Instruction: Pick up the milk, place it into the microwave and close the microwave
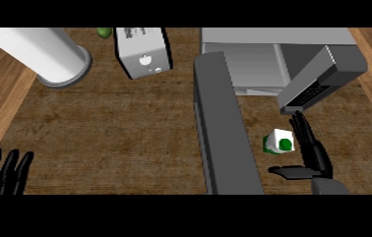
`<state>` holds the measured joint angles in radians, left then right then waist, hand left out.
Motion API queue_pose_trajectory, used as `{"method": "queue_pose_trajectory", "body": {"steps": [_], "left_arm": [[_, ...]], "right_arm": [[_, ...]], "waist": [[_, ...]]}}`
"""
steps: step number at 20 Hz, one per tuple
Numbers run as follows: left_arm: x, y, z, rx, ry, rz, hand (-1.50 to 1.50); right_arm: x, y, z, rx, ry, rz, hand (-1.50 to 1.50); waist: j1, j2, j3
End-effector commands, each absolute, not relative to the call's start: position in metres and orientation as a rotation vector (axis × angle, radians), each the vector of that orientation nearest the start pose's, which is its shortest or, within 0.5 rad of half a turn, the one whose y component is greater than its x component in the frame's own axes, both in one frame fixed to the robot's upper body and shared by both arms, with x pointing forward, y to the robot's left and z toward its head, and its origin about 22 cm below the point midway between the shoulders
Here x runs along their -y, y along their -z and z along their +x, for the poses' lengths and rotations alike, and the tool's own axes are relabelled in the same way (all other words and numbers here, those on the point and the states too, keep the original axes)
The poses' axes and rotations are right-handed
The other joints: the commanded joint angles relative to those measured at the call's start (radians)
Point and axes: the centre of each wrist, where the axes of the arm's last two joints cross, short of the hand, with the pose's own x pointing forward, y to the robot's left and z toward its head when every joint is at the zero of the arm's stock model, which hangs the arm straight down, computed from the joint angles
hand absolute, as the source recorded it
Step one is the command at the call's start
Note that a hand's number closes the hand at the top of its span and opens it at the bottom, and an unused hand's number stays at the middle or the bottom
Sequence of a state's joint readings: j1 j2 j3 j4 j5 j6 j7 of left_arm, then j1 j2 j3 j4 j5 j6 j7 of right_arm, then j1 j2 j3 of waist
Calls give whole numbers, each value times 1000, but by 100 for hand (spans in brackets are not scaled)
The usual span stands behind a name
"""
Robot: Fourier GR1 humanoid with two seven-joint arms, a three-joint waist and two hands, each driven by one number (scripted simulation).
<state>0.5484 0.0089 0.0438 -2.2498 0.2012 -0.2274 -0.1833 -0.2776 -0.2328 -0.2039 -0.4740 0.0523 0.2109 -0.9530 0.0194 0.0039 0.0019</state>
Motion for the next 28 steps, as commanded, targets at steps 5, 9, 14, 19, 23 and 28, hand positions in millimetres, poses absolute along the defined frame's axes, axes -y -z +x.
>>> {"method": "queue_pose_trajectory", "body": {"steps": [5,9,14,19,23,28], "left_arm": [[-273,-75,98,1949,-62,-33,-150],[-280,-76,117,1949,-79,-30,-150],[-281,-79,103,1957,-77,-57,-150],[-282,-69,106,1942,-79,-61,-150],[-272,-71,108,1946,-93,-75,-150],[-268,-72,104,1962,-100,-95,-150]], "right_arm": [[315,141,250,1798,-72,359,150],[313,132,260,1934,-135,21,150],[300,139,250,1965,-4,65,150],[288,104,277,1997,-34,95,150],[334,109,270,2014,-7,66,150],[336,79,281,1985,-53,209,150]], "waist": [[3,-3,0],[-13,-2,-1],[-13,-5,-2],[-20,-8,-3],[-8,-3,-1],[-18,-7,-2]]}}
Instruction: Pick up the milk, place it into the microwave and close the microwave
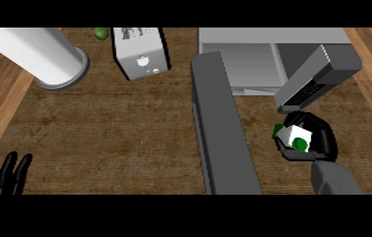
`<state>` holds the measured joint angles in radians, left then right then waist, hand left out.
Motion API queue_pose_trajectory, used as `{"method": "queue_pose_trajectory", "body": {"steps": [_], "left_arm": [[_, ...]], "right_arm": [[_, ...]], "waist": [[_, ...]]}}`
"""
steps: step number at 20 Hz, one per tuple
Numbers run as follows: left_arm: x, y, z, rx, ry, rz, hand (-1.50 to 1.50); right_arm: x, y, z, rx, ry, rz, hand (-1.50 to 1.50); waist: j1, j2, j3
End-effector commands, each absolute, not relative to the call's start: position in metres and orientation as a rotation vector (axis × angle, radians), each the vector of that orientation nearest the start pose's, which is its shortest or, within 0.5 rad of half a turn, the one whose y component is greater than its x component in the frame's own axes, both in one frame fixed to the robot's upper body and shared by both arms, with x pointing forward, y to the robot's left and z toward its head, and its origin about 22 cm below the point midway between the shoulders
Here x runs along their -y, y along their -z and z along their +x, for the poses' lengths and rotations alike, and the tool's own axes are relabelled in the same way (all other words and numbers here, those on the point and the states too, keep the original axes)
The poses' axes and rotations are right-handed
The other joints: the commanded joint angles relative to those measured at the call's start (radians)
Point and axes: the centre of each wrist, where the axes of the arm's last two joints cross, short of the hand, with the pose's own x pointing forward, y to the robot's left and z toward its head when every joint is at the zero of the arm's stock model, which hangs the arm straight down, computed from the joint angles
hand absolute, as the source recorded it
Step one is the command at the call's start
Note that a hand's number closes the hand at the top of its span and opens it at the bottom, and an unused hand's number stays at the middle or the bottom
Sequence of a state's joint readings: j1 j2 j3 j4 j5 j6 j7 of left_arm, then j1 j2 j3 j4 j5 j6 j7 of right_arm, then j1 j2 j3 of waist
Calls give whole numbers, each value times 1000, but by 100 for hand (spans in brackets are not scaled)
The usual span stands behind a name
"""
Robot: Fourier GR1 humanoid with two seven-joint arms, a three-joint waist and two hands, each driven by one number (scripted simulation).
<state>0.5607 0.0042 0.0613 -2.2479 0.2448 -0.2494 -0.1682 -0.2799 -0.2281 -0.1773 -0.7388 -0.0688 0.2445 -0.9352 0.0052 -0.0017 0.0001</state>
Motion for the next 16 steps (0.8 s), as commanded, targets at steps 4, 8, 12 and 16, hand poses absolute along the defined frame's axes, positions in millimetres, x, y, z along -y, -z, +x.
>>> {"method": "queue_pose_trajectory", "body": {"steps": [4,8,12,16], "left_arm": [[-279,-80,101,1925,-99,-80,-150],[-276,-64,106,1934,-124,-67,-150],[-293,-76,93,1940,-100,-52,-150],[-294,-57,95,1924,-105,-63,-150]], "right_arm": [[300,63,282,2013,-74,264,150],[289,50,278,2029,-116,176,150],[259,14,301,2033,-167,79,150],[237,-9,339,2000,-200,27,150]], "waist": [[-11,-4,-1],[-5,-1,-1],[-3,-2,-1],[6,1,-1]]}}
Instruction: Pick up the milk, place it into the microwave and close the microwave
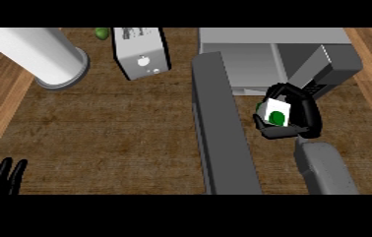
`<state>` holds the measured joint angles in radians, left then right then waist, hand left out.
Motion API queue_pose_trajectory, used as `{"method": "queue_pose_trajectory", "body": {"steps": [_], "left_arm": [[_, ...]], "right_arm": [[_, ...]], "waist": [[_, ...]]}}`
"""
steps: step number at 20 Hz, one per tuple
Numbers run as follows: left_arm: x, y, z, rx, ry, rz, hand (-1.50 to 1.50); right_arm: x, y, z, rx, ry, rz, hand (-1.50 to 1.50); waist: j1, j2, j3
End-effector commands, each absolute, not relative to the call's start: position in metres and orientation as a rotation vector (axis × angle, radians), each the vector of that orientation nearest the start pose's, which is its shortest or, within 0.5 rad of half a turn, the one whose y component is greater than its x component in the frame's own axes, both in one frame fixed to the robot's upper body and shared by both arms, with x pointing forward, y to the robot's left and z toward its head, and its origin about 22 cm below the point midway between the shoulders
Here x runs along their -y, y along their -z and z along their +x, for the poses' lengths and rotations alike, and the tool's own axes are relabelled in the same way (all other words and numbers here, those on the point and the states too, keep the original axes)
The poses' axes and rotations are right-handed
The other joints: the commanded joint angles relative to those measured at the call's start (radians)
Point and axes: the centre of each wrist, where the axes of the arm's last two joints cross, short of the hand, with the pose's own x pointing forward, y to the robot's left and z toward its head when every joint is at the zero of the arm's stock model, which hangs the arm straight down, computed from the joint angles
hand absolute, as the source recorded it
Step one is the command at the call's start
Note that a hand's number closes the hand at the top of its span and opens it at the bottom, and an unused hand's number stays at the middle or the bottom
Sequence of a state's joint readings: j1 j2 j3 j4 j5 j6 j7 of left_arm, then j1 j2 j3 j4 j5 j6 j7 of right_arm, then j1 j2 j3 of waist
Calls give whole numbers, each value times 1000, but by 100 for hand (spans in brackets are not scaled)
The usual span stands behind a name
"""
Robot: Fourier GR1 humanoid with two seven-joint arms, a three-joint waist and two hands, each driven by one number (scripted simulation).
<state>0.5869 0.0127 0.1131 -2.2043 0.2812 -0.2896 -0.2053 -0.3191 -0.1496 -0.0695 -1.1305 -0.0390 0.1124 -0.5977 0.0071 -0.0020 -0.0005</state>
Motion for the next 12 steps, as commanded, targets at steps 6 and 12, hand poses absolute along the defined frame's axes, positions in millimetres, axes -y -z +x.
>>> {"method": "queue_pose_trajectory", "body": {"steps": [6,12], "left_arm": [[-304,-61,97,1922,-95,-68,-150],[-303,-62,103,1927,-86,-59,-150]], "right_arm": [[241,-1,380,1969,-220,15,150],[210,-11,412,1955,-262,7,150]], "waist": [[14,6,1],[26,10,1]]}}
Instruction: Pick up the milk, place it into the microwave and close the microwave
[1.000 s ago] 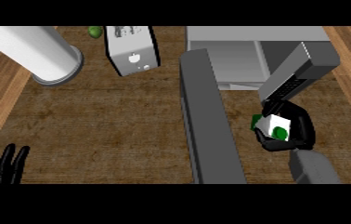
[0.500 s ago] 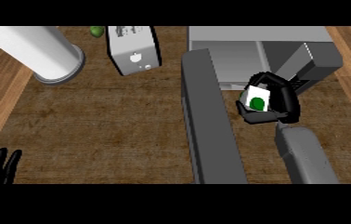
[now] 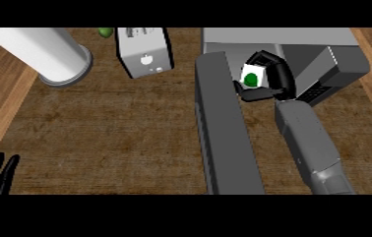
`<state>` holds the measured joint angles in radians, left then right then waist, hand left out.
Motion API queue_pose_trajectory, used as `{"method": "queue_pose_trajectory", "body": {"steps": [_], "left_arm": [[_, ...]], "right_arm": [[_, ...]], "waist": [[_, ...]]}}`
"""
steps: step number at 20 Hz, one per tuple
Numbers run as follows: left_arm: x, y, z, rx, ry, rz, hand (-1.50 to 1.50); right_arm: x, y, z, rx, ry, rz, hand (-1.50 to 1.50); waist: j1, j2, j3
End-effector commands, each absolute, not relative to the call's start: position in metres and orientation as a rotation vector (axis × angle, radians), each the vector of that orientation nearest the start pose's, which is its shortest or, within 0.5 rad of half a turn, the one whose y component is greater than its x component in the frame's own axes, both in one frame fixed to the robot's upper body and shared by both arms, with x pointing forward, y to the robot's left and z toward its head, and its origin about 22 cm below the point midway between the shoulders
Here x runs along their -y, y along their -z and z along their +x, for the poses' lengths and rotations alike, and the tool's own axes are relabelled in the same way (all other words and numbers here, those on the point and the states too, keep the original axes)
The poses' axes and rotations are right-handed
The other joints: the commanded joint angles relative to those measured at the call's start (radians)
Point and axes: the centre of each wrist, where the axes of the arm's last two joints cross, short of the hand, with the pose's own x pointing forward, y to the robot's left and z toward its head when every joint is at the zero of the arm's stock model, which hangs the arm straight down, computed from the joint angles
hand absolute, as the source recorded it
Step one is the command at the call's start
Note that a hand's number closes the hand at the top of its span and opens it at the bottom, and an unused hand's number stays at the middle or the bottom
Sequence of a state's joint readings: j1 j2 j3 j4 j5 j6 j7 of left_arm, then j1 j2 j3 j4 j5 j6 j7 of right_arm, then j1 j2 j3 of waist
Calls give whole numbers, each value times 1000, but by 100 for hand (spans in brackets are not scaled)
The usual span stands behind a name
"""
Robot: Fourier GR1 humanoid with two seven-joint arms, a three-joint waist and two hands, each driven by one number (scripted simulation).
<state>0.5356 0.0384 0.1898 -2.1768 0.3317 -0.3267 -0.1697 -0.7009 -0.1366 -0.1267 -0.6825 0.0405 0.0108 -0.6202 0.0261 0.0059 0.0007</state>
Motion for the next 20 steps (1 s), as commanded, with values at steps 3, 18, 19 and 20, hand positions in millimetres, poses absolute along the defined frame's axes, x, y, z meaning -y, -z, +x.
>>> {"method": "queue_pose_trajectory", "body": {"steps": [3,18,19,20], "left_arm": [[-306,-73,120,1938,-72,-97,-150],[-309,-65,133,1947,-3,-183,-150],[-300,-63,135,1947,-7,-205,-150],[-297,-69,135,1978,6,-192,-150]], "right_arm": [[210,-19,424,1940,-228,-20,150],[207,-66,454,1982,-334,-308,150],[204,-66,454,1983,-300,-313,150],[209,-62,452,1972,-308,-336,150]], "waist": [[19,11,1],[95,45,2],[102,50,2],[114,55,3]]}}
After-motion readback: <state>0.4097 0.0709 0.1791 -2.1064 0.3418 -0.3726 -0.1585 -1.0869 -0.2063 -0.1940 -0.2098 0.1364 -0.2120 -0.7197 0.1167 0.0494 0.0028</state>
